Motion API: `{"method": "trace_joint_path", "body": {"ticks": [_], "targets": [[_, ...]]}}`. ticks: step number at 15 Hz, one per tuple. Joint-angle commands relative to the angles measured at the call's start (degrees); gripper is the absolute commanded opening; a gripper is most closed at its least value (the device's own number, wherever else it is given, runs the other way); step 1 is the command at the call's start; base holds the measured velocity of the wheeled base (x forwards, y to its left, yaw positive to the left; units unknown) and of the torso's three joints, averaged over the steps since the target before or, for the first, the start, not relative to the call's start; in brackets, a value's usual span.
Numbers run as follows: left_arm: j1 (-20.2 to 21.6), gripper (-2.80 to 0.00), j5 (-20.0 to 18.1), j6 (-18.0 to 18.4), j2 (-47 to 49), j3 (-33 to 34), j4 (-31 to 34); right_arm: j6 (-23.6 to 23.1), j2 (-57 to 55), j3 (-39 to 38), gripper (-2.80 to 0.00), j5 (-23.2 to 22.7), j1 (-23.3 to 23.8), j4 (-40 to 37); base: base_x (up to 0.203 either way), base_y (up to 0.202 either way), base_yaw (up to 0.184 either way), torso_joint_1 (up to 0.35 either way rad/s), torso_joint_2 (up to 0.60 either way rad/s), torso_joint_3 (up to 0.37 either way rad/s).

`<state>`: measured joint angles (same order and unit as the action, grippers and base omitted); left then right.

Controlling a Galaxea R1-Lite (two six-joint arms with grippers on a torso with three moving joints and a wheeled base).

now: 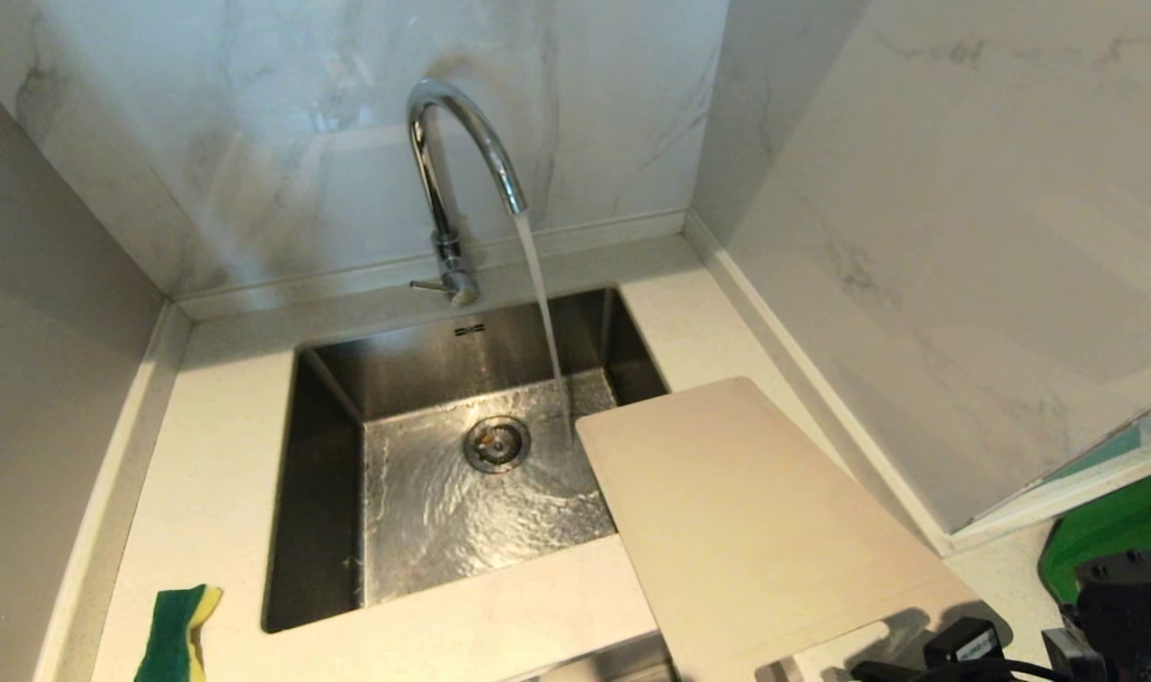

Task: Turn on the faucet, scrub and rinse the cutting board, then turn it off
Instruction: Put down the cutting board

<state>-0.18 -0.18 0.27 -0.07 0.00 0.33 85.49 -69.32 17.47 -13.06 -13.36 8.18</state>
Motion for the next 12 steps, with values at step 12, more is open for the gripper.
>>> {"method": "trace_joint_path", "body": {"ticks": [12], "targets": [[0.01, -2.80, 0.01, 0.00, 0.07, 0.09, 0.02, -2.44, -16.46, -0.52, -2.80, -0.15, 2.99, 11.39, 0.000, 0.000, 0.000, 0.000, 0.00, 0.000]]}}
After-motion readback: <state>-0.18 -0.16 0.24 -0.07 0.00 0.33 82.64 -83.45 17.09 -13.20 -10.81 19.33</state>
